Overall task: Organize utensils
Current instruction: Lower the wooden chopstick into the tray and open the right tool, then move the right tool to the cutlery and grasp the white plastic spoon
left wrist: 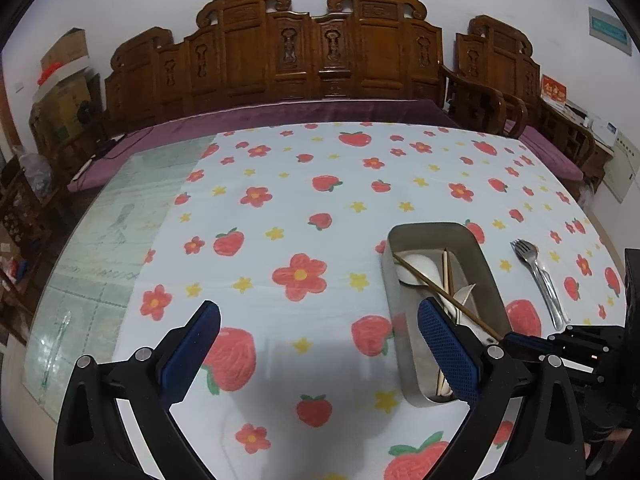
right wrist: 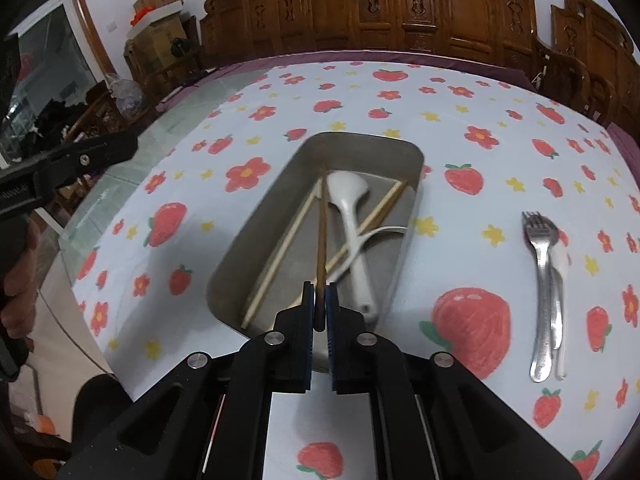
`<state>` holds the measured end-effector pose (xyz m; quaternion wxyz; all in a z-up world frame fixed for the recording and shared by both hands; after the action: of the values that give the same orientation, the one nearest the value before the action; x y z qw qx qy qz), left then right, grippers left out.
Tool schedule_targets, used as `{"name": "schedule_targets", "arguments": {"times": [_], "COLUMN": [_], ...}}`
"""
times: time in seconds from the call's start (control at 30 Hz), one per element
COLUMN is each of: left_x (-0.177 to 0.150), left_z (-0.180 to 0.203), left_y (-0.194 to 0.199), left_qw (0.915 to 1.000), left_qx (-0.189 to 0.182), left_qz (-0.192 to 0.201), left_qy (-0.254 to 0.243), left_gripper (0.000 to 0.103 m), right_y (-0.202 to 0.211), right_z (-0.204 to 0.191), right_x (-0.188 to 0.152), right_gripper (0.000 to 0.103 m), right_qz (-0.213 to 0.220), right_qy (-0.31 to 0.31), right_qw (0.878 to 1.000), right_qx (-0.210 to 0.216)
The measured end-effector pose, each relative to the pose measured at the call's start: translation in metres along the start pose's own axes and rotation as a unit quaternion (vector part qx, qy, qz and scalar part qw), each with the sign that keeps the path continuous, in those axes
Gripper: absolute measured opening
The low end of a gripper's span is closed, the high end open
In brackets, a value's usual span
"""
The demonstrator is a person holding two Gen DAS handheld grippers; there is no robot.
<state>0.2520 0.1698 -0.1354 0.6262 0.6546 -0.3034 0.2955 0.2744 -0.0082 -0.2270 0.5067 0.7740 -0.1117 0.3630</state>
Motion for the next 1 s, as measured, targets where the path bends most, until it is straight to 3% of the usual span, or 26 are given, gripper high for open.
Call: {"name": "schedule_targets", "arguments": {"times": [0.17,0.2,0.47,0.77,1.0], "left_x": [-0.001,-0.001,-0.001,0.001,-0.004], "left_z": [-0.001,-0.001,0.028,0.104,0.156], "left_y": [0.001,0.001,0.006,0.005,-0.005], "left_qw": [1.0000,1.0000,0.9997,0.9968,0.9938], "left_qx": [0.000,0.000,-0.019,-0.064,-0.098], "left_qz": [0.000,0.000,0.005,0.014,0.009], "left_qy": [-0.001,-0.002,-0.015,-0.046,-0.050], "left_gripper": [0.095,0.095,0.095,0.095,0.095], "right_y": [0.000,0.002,0.042,0.089,0.076], "right_z": [-0.008,-0.007,0.014,0.103,0.184], "right_x": [-0.002,-0.002,0.003,-0.004,-0.015], "right_gripper": [0.011,0.015,0.015,0.015,0.015], "right_qz": [0.004,0.007,0.059,0.090,0.068], "right_qy": [0.013,0.016,0.044,0.068,0.046], "right_qw": [0.999,0.999,0.997,0.992,0.991], "right_qx": [0.030,0.029,0.023,-0.056,-0.105]}}
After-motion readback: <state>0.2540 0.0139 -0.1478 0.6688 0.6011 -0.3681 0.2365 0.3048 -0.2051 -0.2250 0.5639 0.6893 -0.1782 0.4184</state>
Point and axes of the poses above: each gripper's, at about its wrist camera, not at the fingertips, and y roughly against the way its jaws point, z to its right, x to its top, the point moved 4 cm from there along -y, roughly the way its jaws point, and after that the axes turned 8 degrees about z, right-handed, at the moved point
